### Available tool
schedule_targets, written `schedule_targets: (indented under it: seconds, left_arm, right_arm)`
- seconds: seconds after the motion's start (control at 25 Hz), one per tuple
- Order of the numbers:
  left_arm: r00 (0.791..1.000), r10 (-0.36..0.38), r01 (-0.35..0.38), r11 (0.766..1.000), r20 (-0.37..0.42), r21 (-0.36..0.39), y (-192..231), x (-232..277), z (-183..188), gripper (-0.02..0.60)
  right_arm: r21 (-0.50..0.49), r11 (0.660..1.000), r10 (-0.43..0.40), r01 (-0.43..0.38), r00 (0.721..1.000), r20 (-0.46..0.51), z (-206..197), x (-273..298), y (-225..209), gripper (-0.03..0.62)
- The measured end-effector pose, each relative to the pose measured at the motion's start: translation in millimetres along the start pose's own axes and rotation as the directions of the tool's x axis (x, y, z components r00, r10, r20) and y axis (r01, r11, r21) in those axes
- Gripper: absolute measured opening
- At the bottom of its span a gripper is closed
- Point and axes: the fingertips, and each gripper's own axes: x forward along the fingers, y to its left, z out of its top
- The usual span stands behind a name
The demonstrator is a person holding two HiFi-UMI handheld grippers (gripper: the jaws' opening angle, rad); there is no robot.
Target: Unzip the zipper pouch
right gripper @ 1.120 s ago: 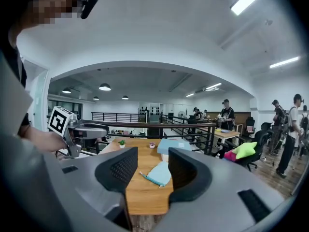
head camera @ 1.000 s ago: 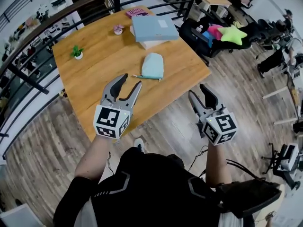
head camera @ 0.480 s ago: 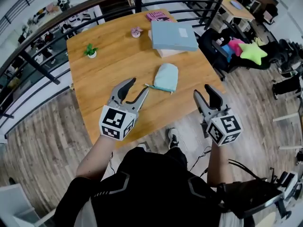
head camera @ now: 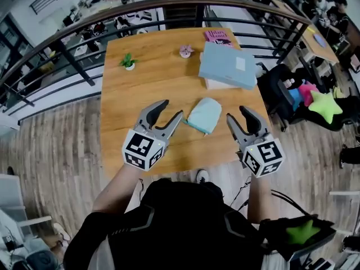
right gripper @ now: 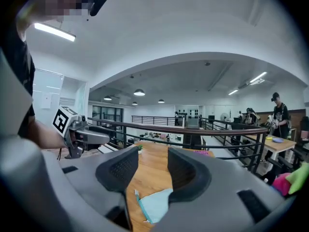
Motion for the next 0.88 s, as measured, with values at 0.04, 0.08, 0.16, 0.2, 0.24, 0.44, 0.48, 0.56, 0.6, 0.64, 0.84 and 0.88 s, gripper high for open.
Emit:
schedule_targets:
  seconds: [0.04,0.08,0.16,0.2,0.24,0.44,0.48,0.56,0.6,0.64,0.84,0.88]
  left_arm:
    - [1.0,0.018,-0.018,1.0,-0.005,-0.004,-1,2,-1,0.219]
    - [0.999,0.034,-0.034,0.999,-0.01,-0.007,-3,5,-3,0.219]
    - [0.998,0.063,-0.064,0.998,-0.022,-0.023,-5,9,-8,0.219]
    - [0.997,0.075,-0.076,0.996,-0.031,-0.038,-6,10,-10,0.219]
    - [0.996,0.085,-0.087,0.995,-0.04,-0.052,-8,12,-12,0.219]
    - [0.984,0.159,-0.164,0.985,-0.084,-0.058,-17,18,-30,0.219]
    - [0.981,0.172,-0.178,0.982,-0.089,-0.07,-17,20,-35,0.219]
    - [0.977,0.188,-0.196,0.977,-0.098,-0.086,-18,24,-45,0.219]
    - [0.975,0.193,-0.203,0.976,-0.108,-0.085,-19,26,-50,0.219]
    - [0.973,0.196,-0.207,0.975,-0.123,-0.079,-21,28,-57,0.219]
    - [0.961,0.197,-0.217,0.972,-0.192,-0.093,-33,33,-95,0.219]
    - [0.958,0.203,-0.229,0.967,-0.205,-0.111,-33,34,-103,0.219]
  right_arm:
    - [-0.005,1.0,0.023,-0.023,1.0,-0.004,-2,3,-4,0.201]
    - [-0.008,0.999,0.042,-0.042,0.999,-0.006,-4,6,-9,0.201]
    - [-0.008,0.997,0.078,-0.078,0.997,-0.008,-8,11,-16,0.201]
    - [-0.006,0.995,0.098,-0.098,0.995,-0.009,-11,14,-19,0.2]
    - [-0.004,0.993,0.121,-0.121,0.993,-0.012,-14,16,-20,0.199]
    - [-0.004,0.974,0.226,-0.227,0.973,-0.053,-36,31,-22,0.196]
    - [0.0,0.97,0.243,-0.243,0.968,-0.063,-41,34,-24,0.196]
    - [0.01,0.962,0.273,-0.273,0.958,-0.088,-53,41,-27,0.196]
    - [0.015,0.958,0.287,-0.287,0.953,-0.1,-59,44,-28,0.196]
    - [0.019,0.954,0.298,-0.298,0.948,-0.11,-64,47,-29,0.196]
    - [0.025,0.943,0.331,-0.332,0.929,-0.168,-102,59,-31,0.196]
    - [0.02,0.94,0.339,-0.341,0.922,-0.185,-110,61,-31,0.196]
